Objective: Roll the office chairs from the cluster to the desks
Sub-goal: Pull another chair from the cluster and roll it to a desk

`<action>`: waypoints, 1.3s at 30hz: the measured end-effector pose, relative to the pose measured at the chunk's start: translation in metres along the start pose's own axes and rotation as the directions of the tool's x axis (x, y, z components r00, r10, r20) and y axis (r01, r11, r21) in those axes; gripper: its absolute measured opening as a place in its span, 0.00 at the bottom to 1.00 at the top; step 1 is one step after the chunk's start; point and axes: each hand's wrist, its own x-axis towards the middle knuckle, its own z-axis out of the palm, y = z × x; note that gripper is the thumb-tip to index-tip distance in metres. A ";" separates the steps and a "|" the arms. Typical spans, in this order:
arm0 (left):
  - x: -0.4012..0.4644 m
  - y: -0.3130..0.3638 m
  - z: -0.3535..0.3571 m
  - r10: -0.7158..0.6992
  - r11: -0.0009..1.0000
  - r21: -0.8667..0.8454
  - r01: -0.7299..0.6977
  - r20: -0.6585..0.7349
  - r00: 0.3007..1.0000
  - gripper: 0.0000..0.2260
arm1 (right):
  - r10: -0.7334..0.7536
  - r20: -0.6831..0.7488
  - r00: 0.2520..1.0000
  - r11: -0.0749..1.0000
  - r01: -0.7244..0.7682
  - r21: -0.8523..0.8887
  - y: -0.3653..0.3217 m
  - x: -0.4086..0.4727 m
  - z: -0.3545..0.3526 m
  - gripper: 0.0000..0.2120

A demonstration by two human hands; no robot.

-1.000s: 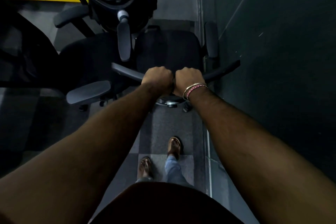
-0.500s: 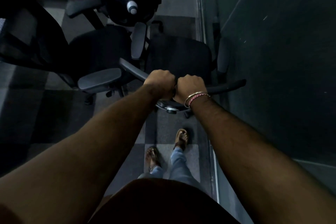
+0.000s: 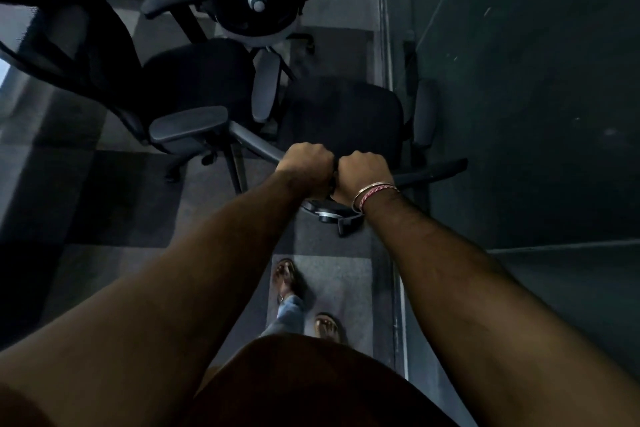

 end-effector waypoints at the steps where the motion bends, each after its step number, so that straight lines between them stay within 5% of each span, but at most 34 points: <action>1: -0.004 0.003 -0.002 -0.003 1.000 0.002 0.003 -0.004 1.000 0.09 | -0.007 -0.001 1.000 1.000 0.007 -0.004 0.001 -0.004 0.000 0.10; 16: -0.128 0.084 0.030 -0.150 0.988 -0.039 0.152 0.033 0.988 0.11 | -0.180 -0.010 0.984 0.983 0.180 -0.049 -0.028 -0.132 0.026 0.11; 39: -0.445 0.131 0.125 -0.254 0.964 -0.069 0.258 0.064 0.965 0.09 | -0.338 -0.016 0.941 0.940 0.337 -0.046 -0.225 -0.378 0.070 0.13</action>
